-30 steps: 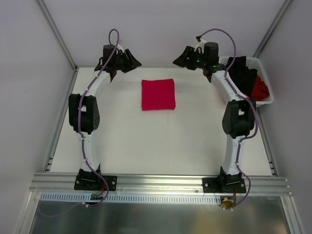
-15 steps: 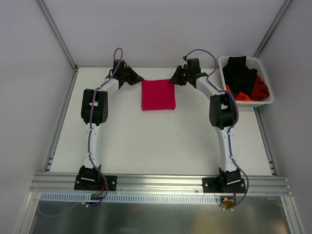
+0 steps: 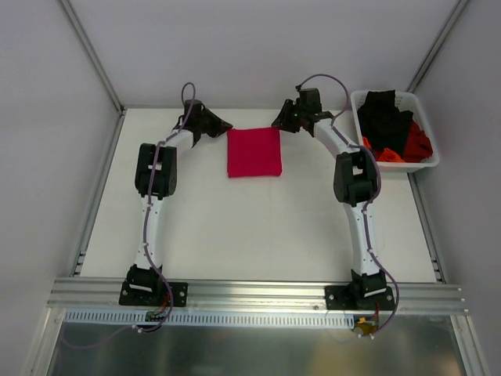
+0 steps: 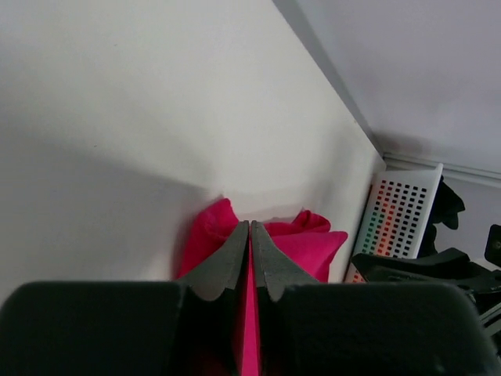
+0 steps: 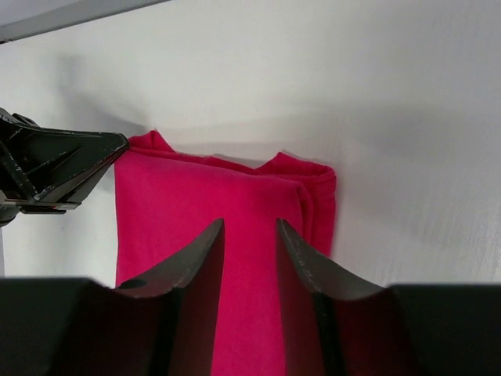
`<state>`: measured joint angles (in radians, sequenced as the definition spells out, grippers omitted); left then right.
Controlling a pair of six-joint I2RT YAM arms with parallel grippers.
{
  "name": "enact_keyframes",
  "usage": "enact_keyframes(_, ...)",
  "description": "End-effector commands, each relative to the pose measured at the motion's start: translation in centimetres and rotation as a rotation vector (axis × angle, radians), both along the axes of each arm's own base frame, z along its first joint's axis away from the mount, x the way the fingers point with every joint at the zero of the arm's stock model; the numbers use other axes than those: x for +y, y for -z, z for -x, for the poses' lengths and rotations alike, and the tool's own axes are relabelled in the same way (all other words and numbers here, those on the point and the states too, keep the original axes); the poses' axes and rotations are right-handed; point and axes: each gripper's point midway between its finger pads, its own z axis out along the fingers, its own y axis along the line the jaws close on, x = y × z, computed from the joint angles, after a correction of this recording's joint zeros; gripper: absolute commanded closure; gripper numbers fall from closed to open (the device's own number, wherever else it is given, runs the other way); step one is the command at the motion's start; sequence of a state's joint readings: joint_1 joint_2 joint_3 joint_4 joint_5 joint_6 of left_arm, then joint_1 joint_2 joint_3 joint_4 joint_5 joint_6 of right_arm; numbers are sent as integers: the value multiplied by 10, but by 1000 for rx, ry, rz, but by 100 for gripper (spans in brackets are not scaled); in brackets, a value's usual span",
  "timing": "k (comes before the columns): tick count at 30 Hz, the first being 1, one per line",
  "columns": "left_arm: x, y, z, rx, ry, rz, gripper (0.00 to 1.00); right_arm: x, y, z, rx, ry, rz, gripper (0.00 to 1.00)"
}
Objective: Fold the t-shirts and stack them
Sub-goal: Neatly place the folded tshirt to the corner
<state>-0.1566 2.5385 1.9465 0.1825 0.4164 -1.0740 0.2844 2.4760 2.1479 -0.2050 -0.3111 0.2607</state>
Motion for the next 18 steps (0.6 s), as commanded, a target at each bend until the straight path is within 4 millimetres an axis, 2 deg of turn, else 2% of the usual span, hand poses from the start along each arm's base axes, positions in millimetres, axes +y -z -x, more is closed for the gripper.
enact_keyframes(1,4,-69,-16,-144,11,44,95,-3,-45,-9,-72,-12,-14,62)
enact_keyframes(2,6,-82,-15,-186,30,21,91,-2,-72,-5,-110,-41,-34,54)
enact_keyframes(3,9,-94,-13,-217,44,10,86,-1,-82,0,-136,-74,-27,49)
enact_keyframes(4,10,-128,-7,-282,80,7,75,0,-89,8,-143,-105,-29,44)
enact_keyframes(5,12,-143,-2,-343,119,-41,69,2,-98,18,-145,-144,-33,30)
enact_keyframes(6,12,-152,5,-373,150,-69,61,1,-127,28,-188,-169,-34,22)
enact_keyframes(7,13,-185,18,-436,177,-104,44,-3,-123,40,-170,-196,-4,16)
enact_keyframes(8,15,-189,31,-458,222,-180,38,-10,-129,46,-174,-185,17,7)
enact_keyframes(9,16,-179,45,-435,248,-212,32,-13,-137,54,-184,-192,33,3)
enact_keyframes(10,19,-209,64,-486,260,-245,27,-20,-165,68,-233,-200,47,1)
enact_keyframes(11,24,-210,75,-502,279,-307,25,-27,-157,78,-208,-189,70,1)
enact_keyframes(12,30,-179,97,-389,289,-332,25,-32,-163,86,-215,-182,80,1)
enact_keyframes(13,37,-197,114,-393,265,-362,25,-37,-185,99,-259,-177,86,1)
enact_keyframes(14,43,-192,126,-367,256,-395,24,-41,-168,110,-215,-178,93,1)
enact_keyframes(15,51,-160,143,-281,234,-441,24,-42,-168,118,-207,-187,90,1)
enact_keyframes(16,57,-165,159,-263,212,-468,24,-43,-162,129,-169,-200,87,1)
enact_keyframes(18,62,-150,178,-203,185,-491,24,-41,-156,148,-98,-204,39,1)
